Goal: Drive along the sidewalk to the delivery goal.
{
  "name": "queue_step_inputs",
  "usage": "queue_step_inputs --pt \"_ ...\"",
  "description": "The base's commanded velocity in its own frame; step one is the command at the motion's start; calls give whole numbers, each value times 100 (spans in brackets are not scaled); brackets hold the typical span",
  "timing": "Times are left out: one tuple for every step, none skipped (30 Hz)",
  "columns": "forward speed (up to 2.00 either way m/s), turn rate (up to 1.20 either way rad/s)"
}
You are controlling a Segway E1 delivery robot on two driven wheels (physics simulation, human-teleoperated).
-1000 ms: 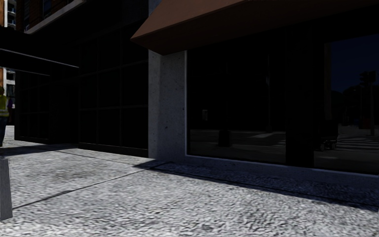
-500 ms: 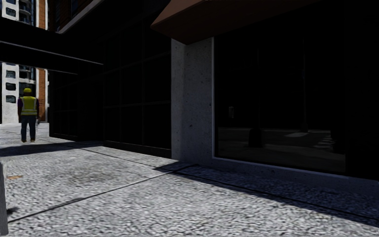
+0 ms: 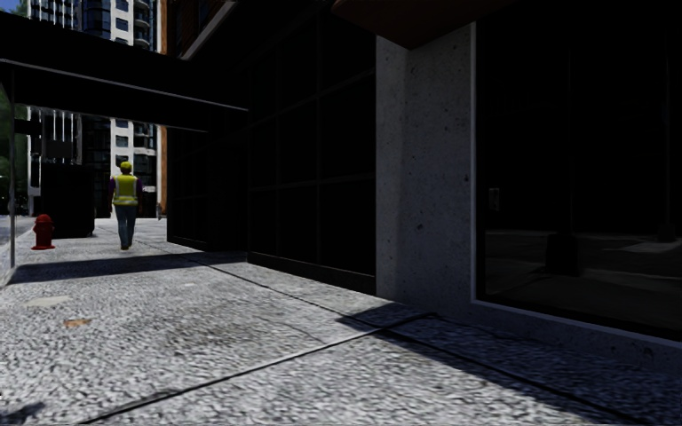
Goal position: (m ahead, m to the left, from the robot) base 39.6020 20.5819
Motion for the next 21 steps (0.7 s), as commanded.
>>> queue_step_inputs --pt "126 53" --pt "127 53" --pt "127 53" --pt "129 53" --pt "130 53" --pt "134 53" --pt "134 53" --pt "137 53" --pt "138 53" --pt "139 53" --pt "139 53" --pt "140 53" --pt "142 53" --pt "142 53" --pt "143 54" --pt "144 54" --pt "146 54" --pt "200 54" --pt "200 54" --pt "200 54" --pt "200 54"
